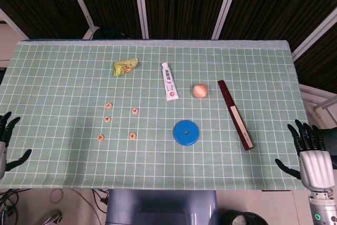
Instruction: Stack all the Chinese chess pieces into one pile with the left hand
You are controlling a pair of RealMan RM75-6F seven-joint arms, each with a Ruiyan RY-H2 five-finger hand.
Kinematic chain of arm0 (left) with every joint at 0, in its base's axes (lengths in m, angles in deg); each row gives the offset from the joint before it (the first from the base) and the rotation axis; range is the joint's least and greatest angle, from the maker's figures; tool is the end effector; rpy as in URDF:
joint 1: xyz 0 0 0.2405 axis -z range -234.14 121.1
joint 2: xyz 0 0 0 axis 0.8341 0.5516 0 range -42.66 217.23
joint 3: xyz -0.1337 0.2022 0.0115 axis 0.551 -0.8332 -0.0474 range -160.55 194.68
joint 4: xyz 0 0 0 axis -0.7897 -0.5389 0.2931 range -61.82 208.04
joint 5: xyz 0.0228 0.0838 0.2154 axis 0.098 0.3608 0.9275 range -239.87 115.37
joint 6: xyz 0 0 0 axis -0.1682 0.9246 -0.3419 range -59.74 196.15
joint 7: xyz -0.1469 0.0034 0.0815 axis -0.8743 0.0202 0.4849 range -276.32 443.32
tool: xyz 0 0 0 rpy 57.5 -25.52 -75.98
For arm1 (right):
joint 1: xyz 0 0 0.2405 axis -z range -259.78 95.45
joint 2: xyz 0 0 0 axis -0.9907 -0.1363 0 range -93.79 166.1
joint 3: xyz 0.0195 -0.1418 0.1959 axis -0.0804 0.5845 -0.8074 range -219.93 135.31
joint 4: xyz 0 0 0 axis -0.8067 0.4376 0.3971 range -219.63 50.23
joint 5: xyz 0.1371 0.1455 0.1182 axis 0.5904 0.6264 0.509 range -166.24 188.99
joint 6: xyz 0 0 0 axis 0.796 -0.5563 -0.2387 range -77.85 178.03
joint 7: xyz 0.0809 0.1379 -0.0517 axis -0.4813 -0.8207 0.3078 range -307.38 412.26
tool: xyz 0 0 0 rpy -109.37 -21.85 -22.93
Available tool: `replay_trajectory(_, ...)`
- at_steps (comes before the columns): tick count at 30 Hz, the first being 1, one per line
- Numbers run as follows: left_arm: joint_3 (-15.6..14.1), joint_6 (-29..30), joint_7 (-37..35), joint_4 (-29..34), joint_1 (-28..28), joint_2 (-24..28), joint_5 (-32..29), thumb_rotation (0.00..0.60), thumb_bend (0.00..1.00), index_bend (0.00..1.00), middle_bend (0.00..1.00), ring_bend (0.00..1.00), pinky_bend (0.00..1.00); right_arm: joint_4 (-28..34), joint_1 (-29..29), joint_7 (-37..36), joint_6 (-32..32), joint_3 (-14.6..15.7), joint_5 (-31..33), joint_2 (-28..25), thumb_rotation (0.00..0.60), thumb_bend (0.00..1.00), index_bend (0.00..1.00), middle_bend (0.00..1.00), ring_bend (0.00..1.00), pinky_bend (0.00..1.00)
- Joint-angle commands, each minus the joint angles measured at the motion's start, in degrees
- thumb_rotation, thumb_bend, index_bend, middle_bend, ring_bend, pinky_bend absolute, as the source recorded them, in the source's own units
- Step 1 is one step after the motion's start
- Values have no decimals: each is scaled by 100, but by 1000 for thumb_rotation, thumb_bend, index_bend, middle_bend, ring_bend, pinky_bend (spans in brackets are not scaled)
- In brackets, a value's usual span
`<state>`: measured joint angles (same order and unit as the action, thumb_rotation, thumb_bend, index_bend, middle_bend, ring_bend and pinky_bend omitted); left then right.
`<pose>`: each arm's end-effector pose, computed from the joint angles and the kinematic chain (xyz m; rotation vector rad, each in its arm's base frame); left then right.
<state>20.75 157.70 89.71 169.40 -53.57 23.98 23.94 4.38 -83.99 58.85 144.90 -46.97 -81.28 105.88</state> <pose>-0.2939 0.1978 0.1445 -1.3374 -0.8155 -0.8980 -0.2882 -0.1937 0.1318 1.3446 -0.6896 0.9910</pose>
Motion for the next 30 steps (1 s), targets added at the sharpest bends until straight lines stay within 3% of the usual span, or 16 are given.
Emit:
replay_trajectory(1, -2, -24, 0, -18, 9, -8, -13, 600, 173, 124, 0, 0, 0, 8, 3, -2, -6, 2, 8, -4, 600, 233, 95, 13, 0, 0)
replay_trajectory(10, 59, -191, -126, -79, 172, -16, 34, 600, 173, 144, 0, 0, 0, 45, 15, -58, 6, -19, 47, -15, 600, 232, 95, 13, 0, 0)
replay_trajectory(17, 520, -1479, 183, 591, 1165, 412, -267, 600, 173, 179, 0, 0, 0, 67, 16, -38, -5, -16, 52, -11, 600, 232, 95, 13, 0, 0)
replay_trajectory(22, 1034, -2754, 1025, 803, 2189, 252, -1429, 600, 173, 197, 0, 0, 0, 95, 4, 4, -59, -32, 118, 5, 600, 233, 95, 13, 0, 0)
replay_trajectory(26, 1271, -3139, 1861, 534, 2845, -337, -2395, 600, 176, 224, 0, 0, 0, 100, -9, 18, -96, -49, 163, 20, 600, 233, 95, 13, 0, 0)
replay_trajectory(30, 1329, -3433, 2707, -51, 3549, -1072, -3371, 600, 211, 249, 0, 0, 0, 117, -20, -20, -145, -94, 271, 14, 600, 233, 95, 13, 0, 0)
